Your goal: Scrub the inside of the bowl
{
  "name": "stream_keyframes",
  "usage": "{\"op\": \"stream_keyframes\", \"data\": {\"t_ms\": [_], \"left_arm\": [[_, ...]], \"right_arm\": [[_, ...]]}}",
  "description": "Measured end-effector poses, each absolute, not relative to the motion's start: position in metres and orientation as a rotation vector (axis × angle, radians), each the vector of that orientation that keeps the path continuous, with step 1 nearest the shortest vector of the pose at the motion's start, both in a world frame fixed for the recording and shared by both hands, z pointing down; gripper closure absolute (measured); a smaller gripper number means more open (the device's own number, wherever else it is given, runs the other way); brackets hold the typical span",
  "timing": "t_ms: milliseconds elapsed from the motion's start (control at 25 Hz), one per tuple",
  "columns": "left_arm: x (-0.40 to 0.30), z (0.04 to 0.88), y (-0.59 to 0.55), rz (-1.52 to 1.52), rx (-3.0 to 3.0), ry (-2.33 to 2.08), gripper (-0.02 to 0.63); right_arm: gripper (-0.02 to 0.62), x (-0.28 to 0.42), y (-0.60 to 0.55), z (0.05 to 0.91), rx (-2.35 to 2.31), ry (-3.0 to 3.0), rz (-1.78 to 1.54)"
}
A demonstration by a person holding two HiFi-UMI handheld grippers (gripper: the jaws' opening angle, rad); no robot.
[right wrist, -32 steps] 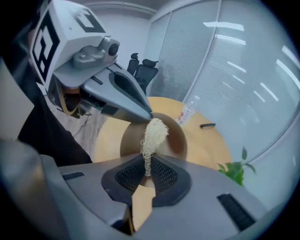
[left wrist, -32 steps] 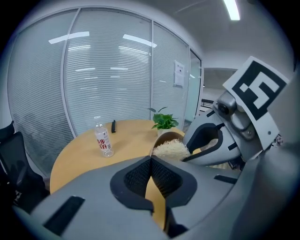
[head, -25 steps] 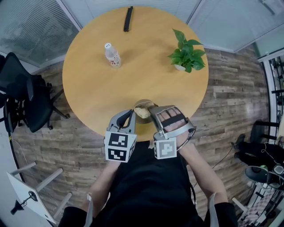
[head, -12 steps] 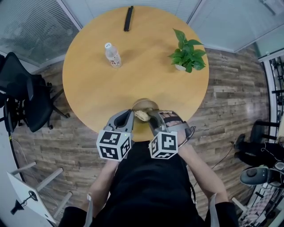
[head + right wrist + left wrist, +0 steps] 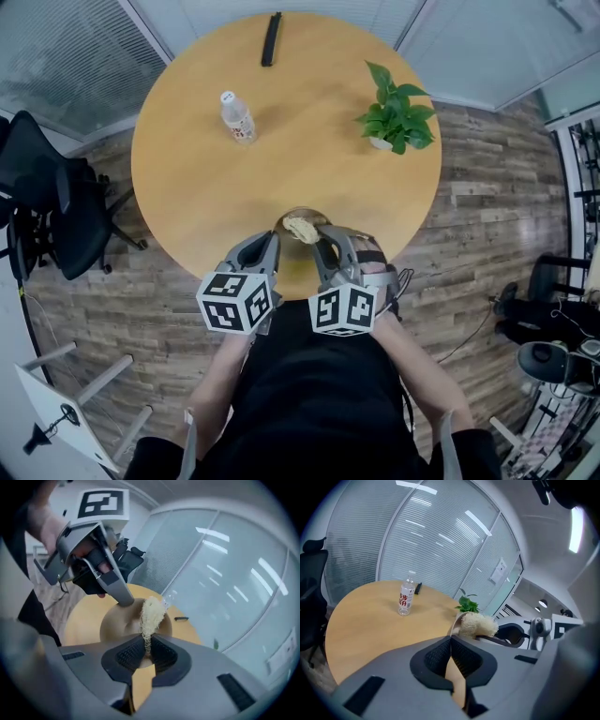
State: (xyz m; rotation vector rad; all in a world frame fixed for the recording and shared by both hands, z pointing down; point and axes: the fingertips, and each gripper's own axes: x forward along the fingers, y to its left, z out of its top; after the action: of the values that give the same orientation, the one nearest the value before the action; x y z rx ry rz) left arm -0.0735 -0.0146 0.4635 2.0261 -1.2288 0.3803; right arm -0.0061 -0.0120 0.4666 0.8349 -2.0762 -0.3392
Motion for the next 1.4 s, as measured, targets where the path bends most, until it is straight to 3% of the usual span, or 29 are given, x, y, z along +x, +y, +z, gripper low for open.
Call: {"op": "stream_keyframes", "data": {"t_ms": [160,760,1120,1240,1400], "left_arm": [[-0.062,0.455,-0.012,0.321,2.056,-1.162,0.593],[-0.074,0.455,-0.014,0.350,2.086,-1.243,0.592],[-0.071,0.463,-0.008,0.461,2.104,-1.249,0.592],[-0.071,0.458,-0.010,0.431,2.137,-1.271,0.592],[-0.072,0.459,-0.010,0.405,2.139,-1.279,0.592]], "right_arm": [[0.555,-0.011,-0.020,0.459,0.873,-2.033,-0.475],[0.555,-0.033,0.025,0.491,0.428,-2.161,-0.208],[0.555,-0.012,-0.002,0.486,0.472,-1.826,-0.770],[0.555,-0.007,0.001,0.499,0.447,-1.826,-0.677],[0.555,-0.013,0.021,0.509,0.447,-2.022,-0.242]]}}
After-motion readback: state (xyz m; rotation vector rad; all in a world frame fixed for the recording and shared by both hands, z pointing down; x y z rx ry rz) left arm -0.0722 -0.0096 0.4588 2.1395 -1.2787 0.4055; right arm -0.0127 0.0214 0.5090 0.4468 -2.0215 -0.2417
